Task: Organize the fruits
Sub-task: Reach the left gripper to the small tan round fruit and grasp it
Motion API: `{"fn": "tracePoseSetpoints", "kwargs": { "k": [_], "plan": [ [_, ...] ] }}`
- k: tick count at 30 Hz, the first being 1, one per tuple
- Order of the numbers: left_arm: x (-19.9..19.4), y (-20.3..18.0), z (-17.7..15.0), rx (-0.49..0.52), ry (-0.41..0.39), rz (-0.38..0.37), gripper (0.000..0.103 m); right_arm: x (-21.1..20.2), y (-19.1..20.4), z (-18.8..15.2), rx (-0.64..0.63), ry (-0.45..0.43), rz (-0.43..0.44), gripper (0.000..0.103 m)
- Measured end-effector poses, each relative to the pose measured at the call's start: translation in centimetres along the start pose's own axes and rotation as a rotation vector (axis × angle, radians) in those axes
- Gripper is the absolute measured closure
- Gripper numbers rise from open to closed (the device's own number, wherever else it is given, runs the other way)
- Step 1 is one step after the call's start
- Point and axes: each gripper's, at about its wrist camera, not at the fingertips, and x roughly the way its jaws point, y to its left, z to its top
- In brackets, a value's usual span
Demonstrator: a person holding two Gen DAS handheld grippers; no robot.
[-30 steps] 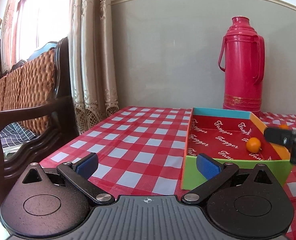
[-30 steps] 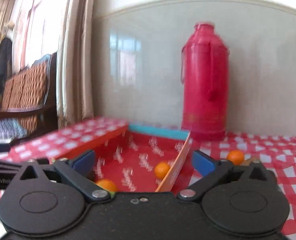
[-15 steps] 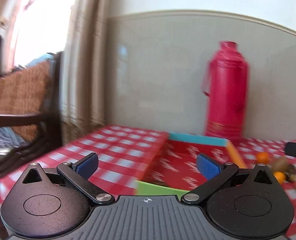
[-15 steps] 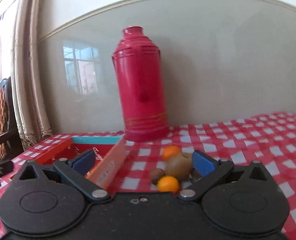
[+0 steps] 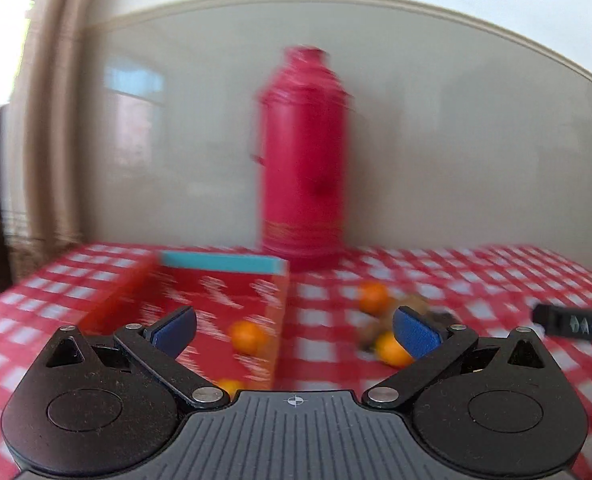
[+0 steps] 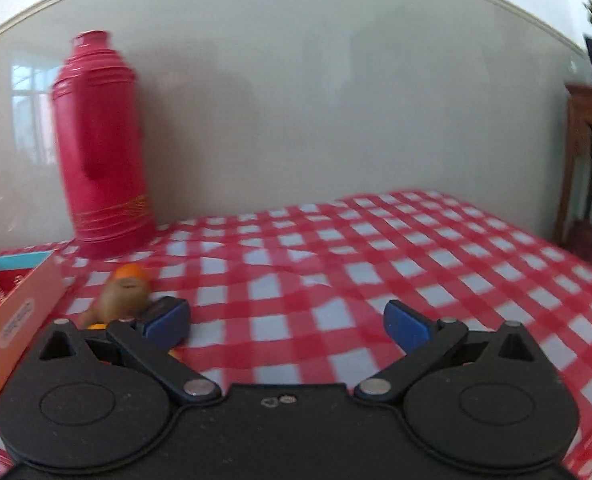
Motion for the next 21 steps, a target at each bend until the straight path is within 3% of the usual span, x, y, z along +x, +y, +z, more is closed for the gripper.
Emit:
{"fn": "tracePoseSetpoints", "kwargs": {
  "k": [6,15,21],
  "plan": [
    [2.0,-5.2,-1.2,0.078,0.094,-0.085,0.000,0.8,-2.0,-0.2,-0.048,0.045,-0.014,0.006],
    [4.5,-7.7,-1.3,0.040,0.135,-0.095,0.000,1.4,-2.3,-0.2,-0.184,0.028,-0.038,0.006],
    [6.2,-9.7,-1.3,0.093,0.170,-0.122,0.000,1.7,-4.0,0.0,-0.151,0.037,-0.063,0.006]
  ]
}}
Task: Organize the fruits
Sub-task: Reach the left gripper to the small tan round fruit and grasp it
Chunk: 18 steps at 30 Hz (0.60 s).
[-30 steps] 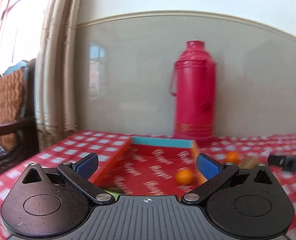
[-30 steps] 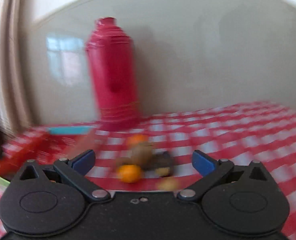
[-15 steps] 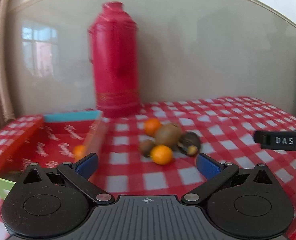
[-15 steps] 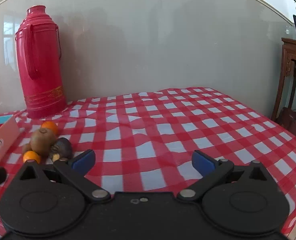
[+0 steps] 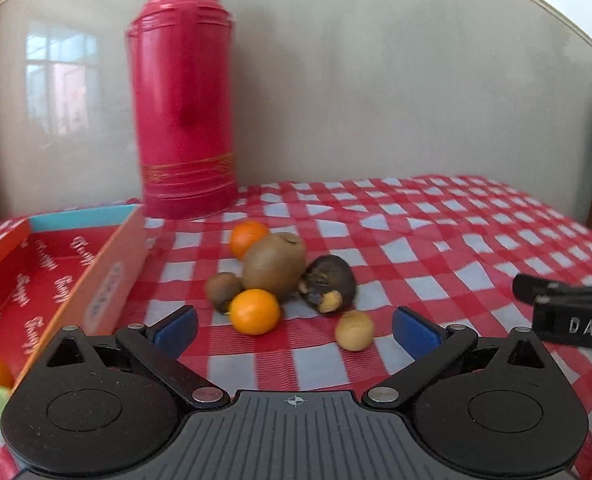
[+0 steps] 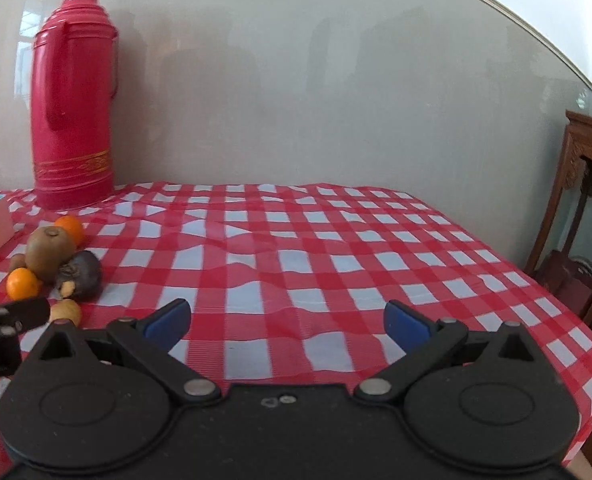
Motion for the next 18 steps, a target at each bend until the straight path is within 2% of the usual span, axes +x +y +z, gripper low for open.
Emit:
{"fn": "tracePoseSetpoints", "kwargs": {
  "k": [2,4,9,12,14,15,16,18],
  "plan": [
    [0.6,-0.7,0.1,0.015,0.015,-0.009,0.006,0.2,-0.5,0.0,0.012,0.007,-0.006,0.006],
    [1.2,-1.3,0.2,0.030,0.032,-0.016,0.022,0.3,-0.9,-0.1,0.014,0.010,-0.014,0.006],
    [2.1,-2.5,0.4,0.058,0.055,-0.014,0.030,0.4,-1.6,-0.2,0.020,0.014,-0.020,0.006],
    [2.7,-2.7,0.4,0.067,0.088,-0.024,0.044,0.4,-1.9,-0.2,0.026,0.014,-0.018,0.006],
    [3.0,-2.9,0.3,0.077,0.112,-0.028,0.060,0.3,-2.0,-0.3,0.026,0.013,-0.018,0.006],
    [3.1,-2.9,0.3,0.079,0.124,-0.038,0.072,0.3,-1.9,-0.3,0.027,0.014,-0.019,0.006],
    [3.1,-2.8,0.3,0.074,0.126,-0.050,0.077,0.3,-2.0,-0.3,0.029,0.015,-0.017,0.006],
    [3.1,-2.9,0.3,0.070,0.124,-0.055,0.078,0.3,-1.9,-0.3,0.034,0.018,-0.012,0.006]
  ]
}}
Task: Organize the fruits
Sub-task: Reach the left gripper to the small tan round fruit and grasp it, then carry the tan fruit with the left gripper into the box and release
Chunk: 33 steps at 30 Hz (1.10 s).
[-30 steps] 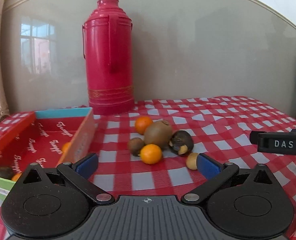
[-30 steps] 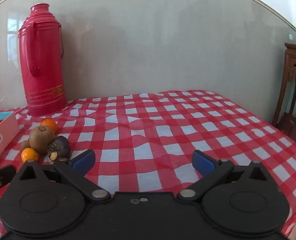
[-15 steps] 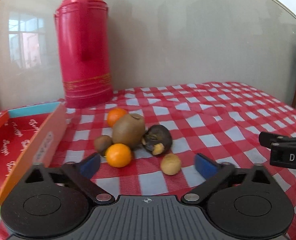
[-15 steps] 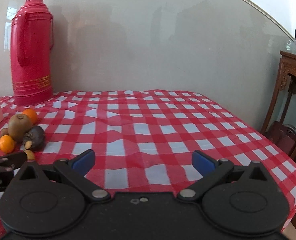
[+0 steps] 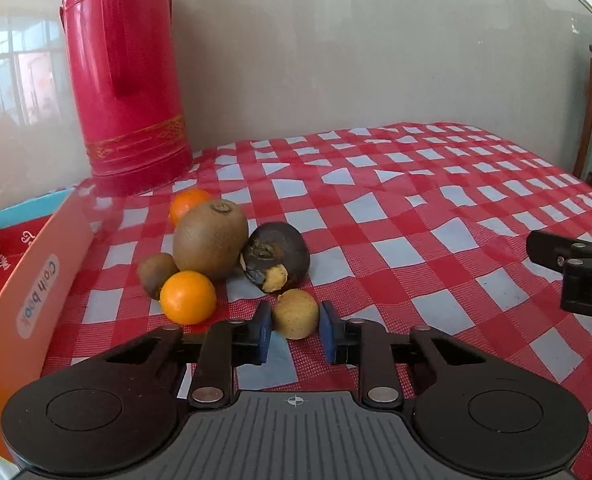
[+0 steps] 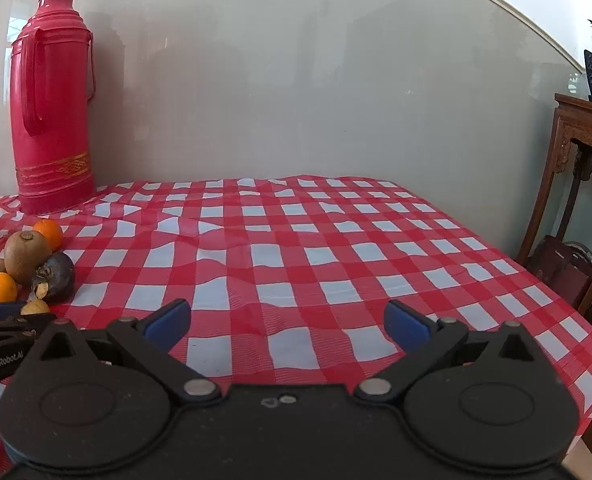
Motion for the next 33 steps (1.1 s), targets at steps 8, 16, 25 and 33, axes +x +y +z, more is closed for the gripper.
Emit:
{"fn": "tracePoseSetpoints", "kwargs": {
  "k": [8,16,25,33],
  "plan": [
    [-1.3,0.6,-0.3,-0.009,-0.039,-0.009,0.078,0.2,0.8,0.1,0.000,0.013,0.016,0.006],
    [-3.7,1.9,-0.4,-0.004,-0.092,-0.010,0.078,0.5,2.7,0.1,-0.002,0.034,0.050,0.006],
    [-7.6,5.5,-0.3,-0.038,-0.218,0.063,0.078,0.0,5.4,0.1,-0.012,0.042,0.094,0.006],
    [-9.5,11.9,-1.0,-0.128,-0.253,0.185,0.077,-0.5,8.2,0.2,-0.031,0.037,0.138,0.006]
  ]
}}
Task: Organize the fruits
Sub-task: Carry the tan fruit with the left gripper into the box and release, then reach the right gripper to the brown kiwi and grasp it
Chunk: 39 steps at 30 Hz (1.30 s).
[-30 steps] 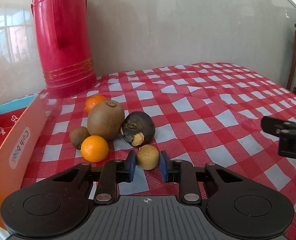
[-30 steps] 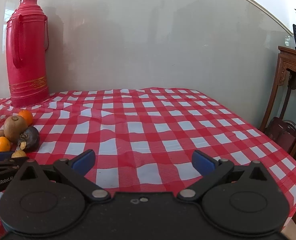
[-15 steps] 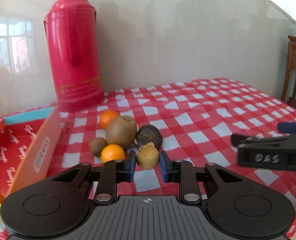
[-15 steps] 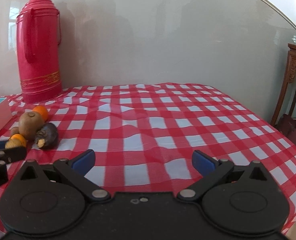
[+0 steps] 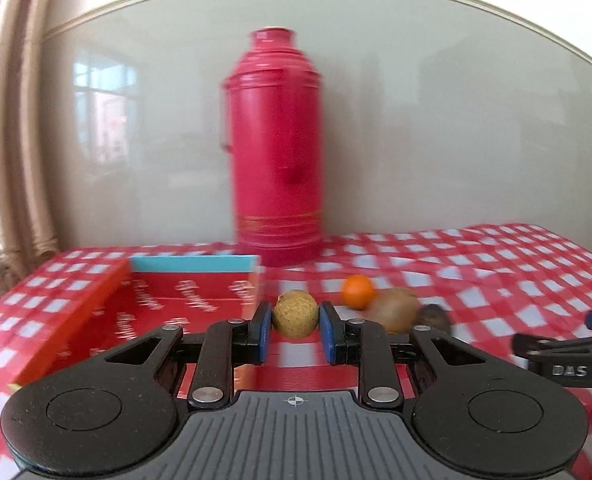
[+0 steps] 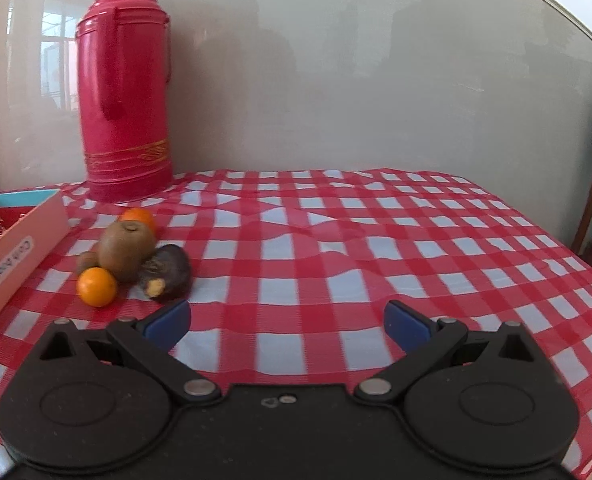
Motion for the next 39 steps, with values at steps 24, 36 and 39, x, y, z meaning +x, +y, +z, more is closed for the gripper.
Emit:
{"fn": "tracePoseSetpoints", "kwargs": {
  "k": [24,36,39],
  "plan": [
    [-1.3,9.4,-2.2,-0.009,-0.027,0.253,0.000,-0.3,7.7,0.7,-0.050,-0.037,0.237,0.007],
    [-1.6,11.6,-3.0,0.002,-0.003,0.279,0.000,0.9,10.0,1.2,-0.157,-0.032,0.247,0.011],
    [-1.7,12.2,-3.2,0.000,0.003,0.284,0.000,1.1,10.6,1.3,-0.165,-0.022,0.251,0.017]
  ]
}}
